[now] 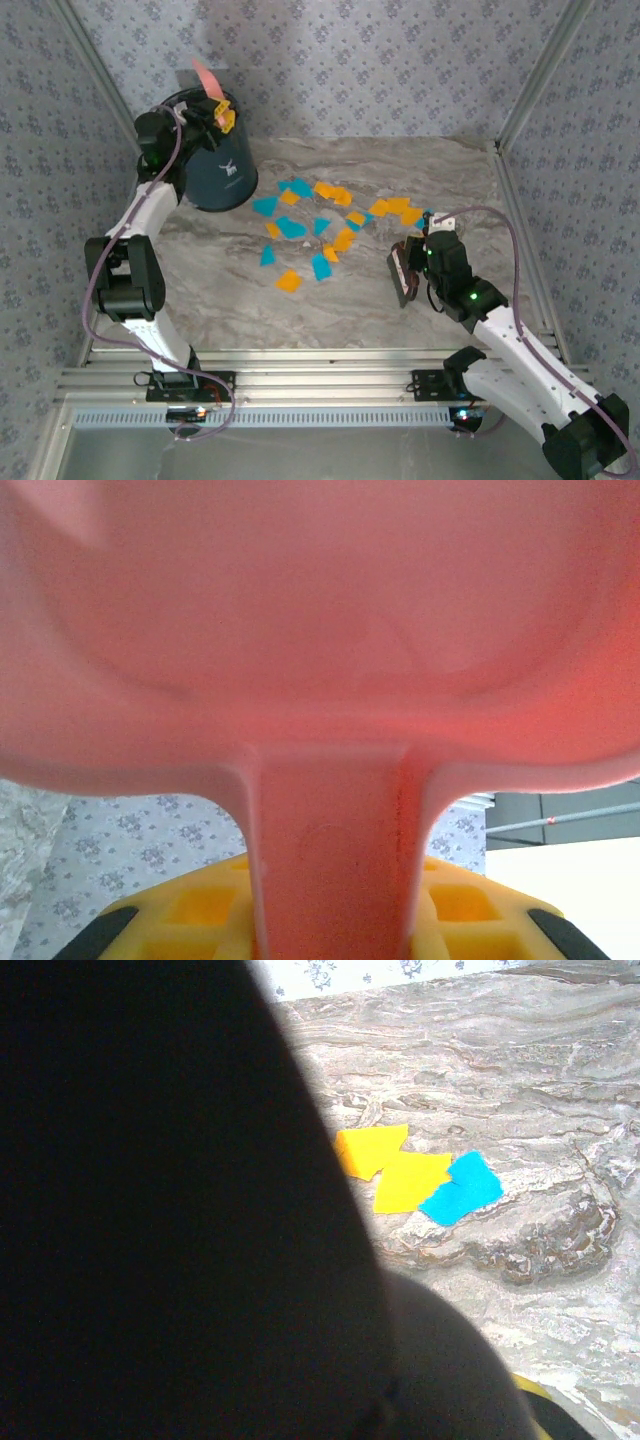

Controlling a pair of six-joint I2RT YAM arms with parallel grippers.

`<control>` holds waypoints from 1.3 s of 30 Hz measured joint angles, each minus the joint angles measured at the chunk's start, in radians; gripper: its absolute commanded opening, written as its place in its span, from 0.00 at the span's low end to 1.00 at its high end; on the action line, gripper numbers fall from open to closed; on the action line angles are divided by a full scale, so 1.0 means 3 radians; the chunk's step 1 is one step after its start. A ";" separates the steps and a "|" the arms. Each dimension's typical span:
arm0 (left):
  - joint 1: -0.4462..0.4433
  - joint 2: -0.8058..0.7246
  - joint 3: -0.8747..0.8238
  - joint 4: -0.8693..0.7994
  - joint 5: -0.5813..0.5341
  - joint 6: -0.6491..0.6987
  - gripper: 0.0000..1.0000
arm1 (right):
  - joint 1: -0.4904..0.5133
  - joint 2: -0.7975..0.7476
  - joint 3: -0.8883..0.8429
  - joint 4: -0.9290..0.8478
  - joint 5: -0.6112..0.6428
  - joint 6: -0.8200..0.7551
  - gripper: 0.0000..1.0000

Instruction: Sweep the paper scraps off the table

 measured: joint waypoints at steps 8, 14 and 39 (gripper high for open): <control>0.0000 0.0000 -0.0205 0.0657 -0.0181 -0.0408 0.00 | 0.0000 0.0000 0.0000 0.0001 -0.0010 0.0001 0.00; 0.0000 0.0000 -0.0318 0.0862 -0.0240 -0.0490 0.00 | -0.0006 0.0000 0.0000 0.0001 -0.0010 0.0001 0.00; -0.0078 -0.0678 0.0430 -0.2141 0.0191 0.2256 0.00 | -0.0017 0.0001 -0.0001 0.0243 -0.0347 0.0078 0.00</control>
